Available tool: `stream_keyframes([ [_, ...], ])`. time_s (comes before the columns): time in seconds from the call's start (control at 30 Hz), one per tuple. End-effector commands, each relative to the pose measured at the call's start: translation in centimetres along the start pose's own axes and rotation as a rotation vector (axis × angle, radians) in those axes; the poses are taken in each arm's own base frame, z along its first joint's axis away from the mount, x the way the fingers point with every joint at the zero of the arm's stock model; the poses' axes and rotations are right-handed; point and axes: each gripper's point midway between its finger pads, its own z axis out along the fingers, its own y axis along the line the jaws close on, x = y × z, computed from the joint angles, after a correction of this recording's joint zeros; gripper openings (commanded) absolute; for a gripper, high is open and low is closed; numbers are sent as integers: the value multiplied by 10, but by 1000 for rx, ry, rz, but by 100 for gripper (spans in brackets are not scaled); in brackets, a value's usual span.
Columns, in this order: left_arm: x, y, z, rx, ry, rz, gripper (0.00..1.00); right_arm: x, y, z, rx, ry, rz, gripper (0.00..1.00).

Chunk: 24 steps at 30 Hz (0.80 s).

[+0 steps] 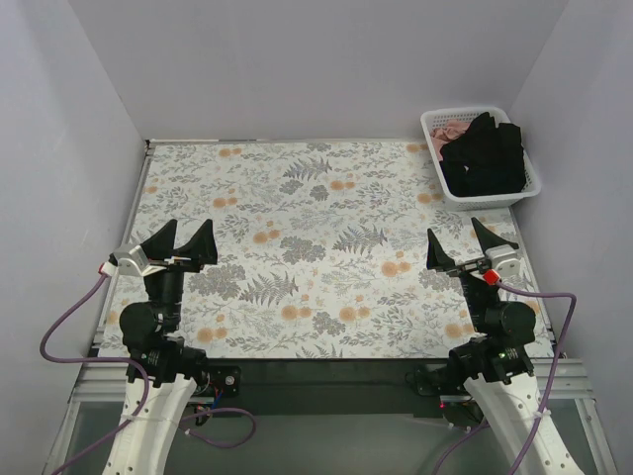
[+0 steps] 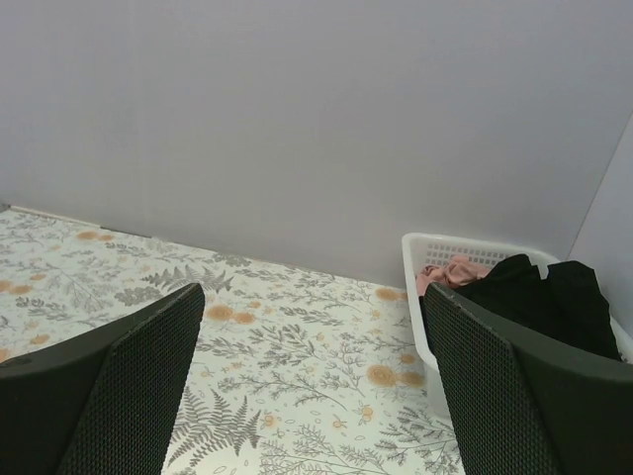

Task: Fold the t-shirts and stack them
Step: Grab the tshirt from the pile

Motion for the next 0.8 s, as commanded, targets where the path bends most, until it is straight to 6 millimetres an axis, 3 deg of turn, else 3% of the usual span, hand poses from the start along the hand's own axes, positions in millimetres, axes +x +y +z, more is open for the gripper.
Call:
stream_keyframes([
  [0.0,-1,-1,1,2,4,2,95,-27,-1,3,0,-68,6,98],
  [0.13,-4,-2,0,4,-12,-16,97,-17,-4,7,23,-29,29,98],
  [0.2,-3,1,0,-8,-14,-32,97,3,-7,15,56,54,53,98],
  [0.23,-4,0,-1,-11,-16,-51,97,2,-8,20,66,74,62,98],
  [0.27,-3,0,-1,-14,-13,-59,97,25,-8,27,75,174,64,98],
  [0.33,-6,0,-3,-21,-23,-74,98,40,-5,37,73,259,76,98],
  [0.37,-6,0,-4,-24,-22,-86,98,29,-5,49,81,260,113,98],
  [0.4,-6,1,-5,-32,-20,-93,98,53,-1,57,82,354,133,98],
  [0.53,-2,4,-9,-70,3,-155,98,65,10,100,41,459,137,98],
  [0.57,4,4,-11,-77,31,-167,98,71,7,108,63,486,138,99],
  [0.6,7,4,-12,-79,45,-186,98,74,-2,128,120,507,131,98],
  [0.63,7,2,-13,-79,55,-195,98,84,-11,133,154,549,115,98],
  [0.67,14,4,-15,-93,84,-204,98,108,-18,142,187,620,109,98],
  [0.7,22,6,-17,-111,117,-218,98,95,-32,163,235,600,113,98],
  [0.73,25,7,-18,-117,131,-222,98,101,-54,170,295,626,113,98],
  [0.77,30,5,-20,-118,164,-223,98,137,-64,167,338,741,125,98],
])
